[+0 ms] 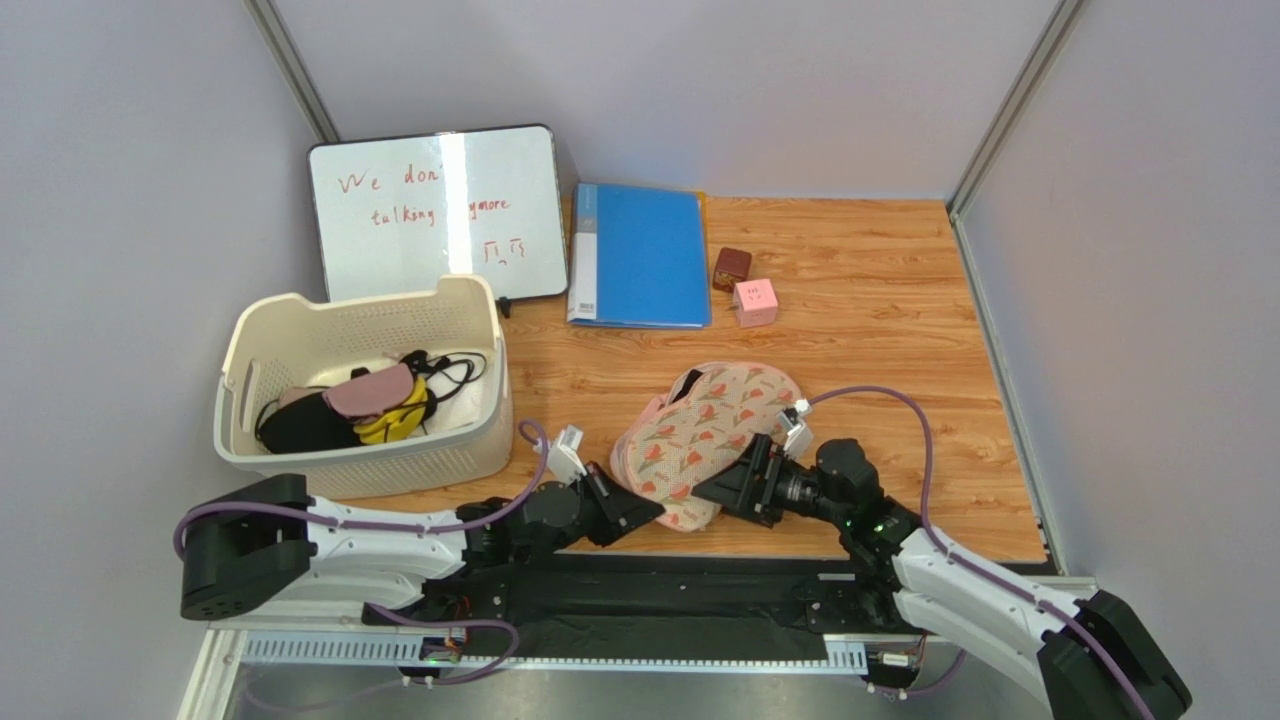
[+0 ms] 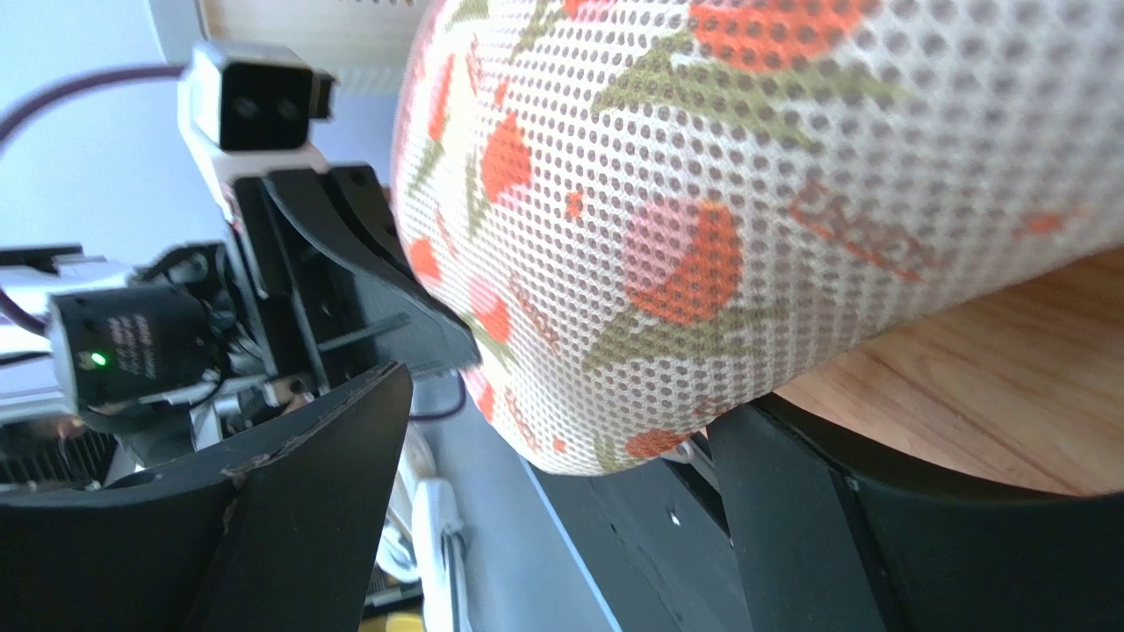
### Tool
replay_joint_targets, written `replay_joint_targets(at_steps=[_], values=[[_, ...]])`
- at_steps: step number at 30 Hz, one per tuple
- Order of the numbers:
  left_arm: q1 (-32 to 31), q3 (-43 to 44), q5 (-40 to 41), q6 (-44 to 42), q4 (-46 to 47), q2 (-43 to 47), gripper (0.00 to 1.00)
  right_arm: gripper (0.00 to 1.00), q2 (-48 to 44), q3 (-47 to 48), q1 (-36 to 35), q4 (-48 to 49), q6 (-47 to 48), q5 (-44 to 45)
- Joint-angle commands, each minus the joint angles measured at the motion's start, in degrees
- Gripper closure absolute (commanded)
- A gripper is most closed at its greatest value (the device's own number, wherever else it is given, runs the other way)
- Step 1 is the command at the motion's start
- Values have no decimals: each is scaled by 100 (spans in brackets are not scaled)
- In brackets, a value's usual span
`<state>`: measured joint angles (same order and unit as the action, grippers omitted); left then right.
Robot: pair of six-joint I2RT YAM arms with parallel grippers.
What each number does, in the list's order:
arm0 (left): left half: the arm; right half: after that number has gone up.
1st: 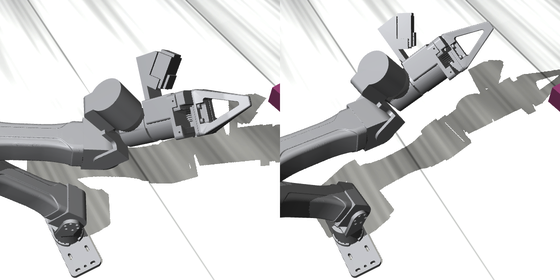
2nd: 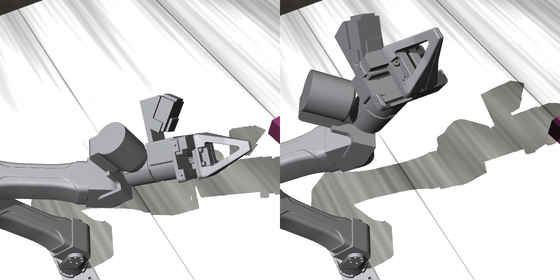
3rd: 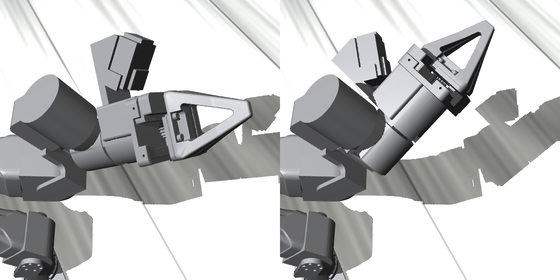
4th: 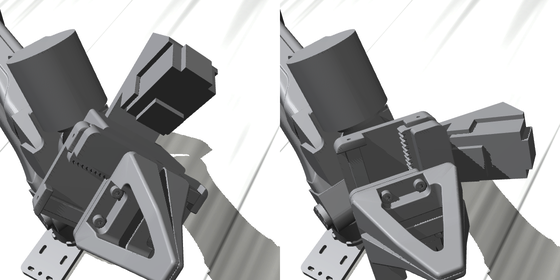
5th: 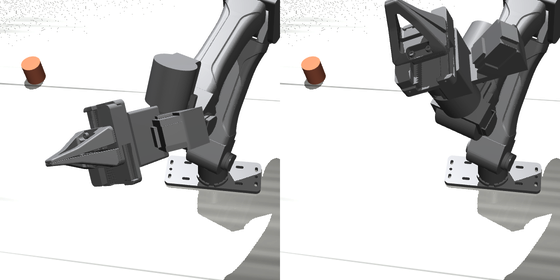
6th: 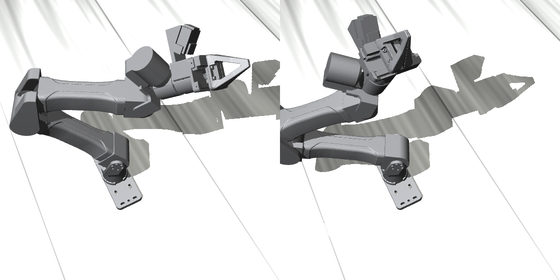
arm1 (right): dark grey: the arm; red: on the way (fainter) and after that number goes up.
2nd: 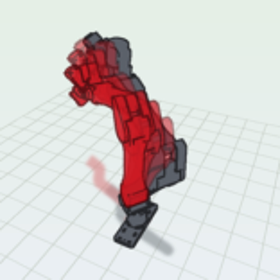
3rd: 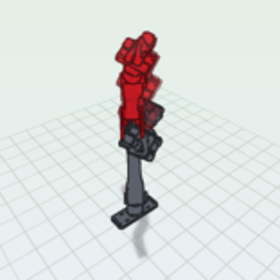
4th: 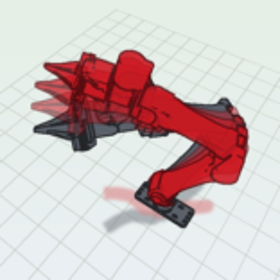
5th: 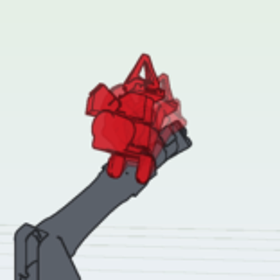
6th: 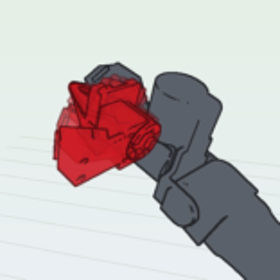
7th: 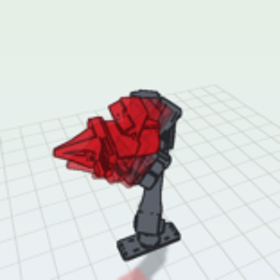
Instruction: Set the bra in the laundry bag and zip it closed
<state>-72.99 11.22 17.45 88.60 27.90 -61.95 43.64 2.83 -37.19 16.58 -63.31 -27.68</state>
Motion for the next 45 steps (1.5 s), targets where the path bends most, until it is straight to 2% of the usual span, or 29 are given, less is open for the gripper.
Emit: replay_joint_targets(at_steps=[1,5,11,18,21,30,35,39,41,42,43,45], values=[[22,-85,-189,254,856,-212,100,12,-154,-529,-69,514,-454,615],[13,-85,-216,281,1086,-291,100,13,57,-529,-87,461,-621,580],[22,-76,-146,281,1077,-151,100,13,-127,-626,-95,-356,-700,781],[22,-59,-190,281,989,-1,100,13,-312,-670,-87,-340,-815,896],[22,-59,-207,290,972,60,100,12,-189,-670,-78,-147,-841,896],[13,-24,-242,263,954,122,100,13,1049,-520,-87,1047,-1096,641],[22,-94,-365,351,928,26,100,23,1305,-354,-87,1357,-1096,703],[13,-287,-383,474,656,157,100,36,1147,-327,-78,1234,-1166,773],[13,-253,-392,440,25,375,100,39,1016,-327,-87,1112,-1236,799],[22,-209,-348,370,-221,473,96,41,963,-327,-95,1059,-1324,791],[13,-34,-313,299,-859,569,93,42,928,-327,-87,997,-1368,808],[22,308,-138,-16,-1896,824,83,54,840,-162,-104,777,-1534,817]])
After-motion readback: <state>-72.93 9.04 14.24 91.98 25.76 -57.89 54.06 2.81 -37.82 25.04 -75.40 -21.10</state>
